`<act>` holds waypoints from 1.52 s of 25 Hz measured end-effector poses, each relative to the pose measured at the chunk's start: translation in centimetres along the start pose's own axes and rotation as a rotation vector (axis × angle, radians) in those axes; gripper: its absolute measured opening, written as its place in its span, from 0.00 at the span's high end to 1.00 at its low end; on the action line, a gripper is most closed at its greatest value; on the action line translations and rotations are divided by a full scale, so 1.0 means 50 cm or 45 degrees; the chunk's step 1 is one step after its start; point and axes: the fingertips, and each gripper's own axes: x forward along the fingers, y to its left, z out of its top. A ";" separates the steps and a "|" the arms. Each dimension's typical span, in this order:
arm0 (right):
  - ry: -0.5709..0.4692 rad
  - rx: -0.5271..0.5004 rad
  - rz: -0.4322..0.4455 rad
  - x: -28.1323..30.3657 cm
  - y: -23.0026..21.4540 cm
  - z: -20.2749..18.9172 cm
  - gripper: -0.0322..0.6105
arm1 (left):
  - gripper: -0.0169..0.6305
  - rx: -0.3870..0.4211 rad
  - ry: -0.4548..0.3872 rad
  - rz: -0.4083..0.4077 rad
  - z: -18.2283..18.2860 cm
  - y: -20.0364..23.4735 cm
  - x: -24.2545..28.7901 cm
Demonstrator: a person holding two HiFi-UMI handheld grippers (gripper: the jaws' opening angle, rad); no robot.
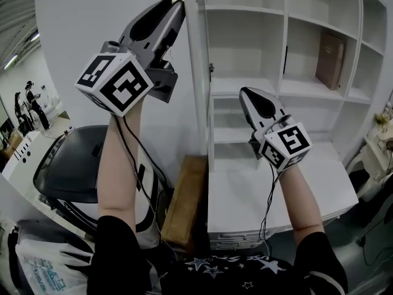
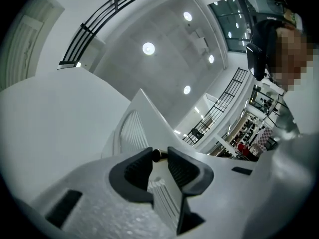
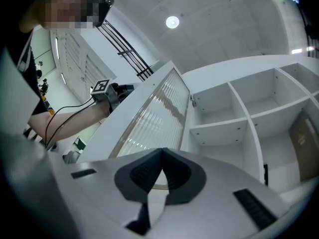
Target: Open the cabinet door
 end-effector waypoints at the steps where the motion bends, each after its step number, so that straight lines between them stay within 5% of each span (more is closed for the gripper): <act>1: 0.004 0.002 -0.007 0.001 0.006 -0.001 0.94 | 0.82 0.034 0.010 -0.012 0.001 -0.003 -0.001; 8: 0.030 0.047 -0.035 0.001 0.024 -0.017 0.94 | 0.96 0.036 0.029 0.085 -0.027 0.000 -0.040; 27: 0.114 0.170 0.095 -0.084 0.079 -0.091 0.94 | 0.96 0.101 0.498 0.467 -0.294 -0.038 -0.307; 38: 0.198 0.300 0.168 -0.204 0.044 -0.153 0.94 | 0.96 0.010 0.711 0.771 -0.412 -0.155 -0.444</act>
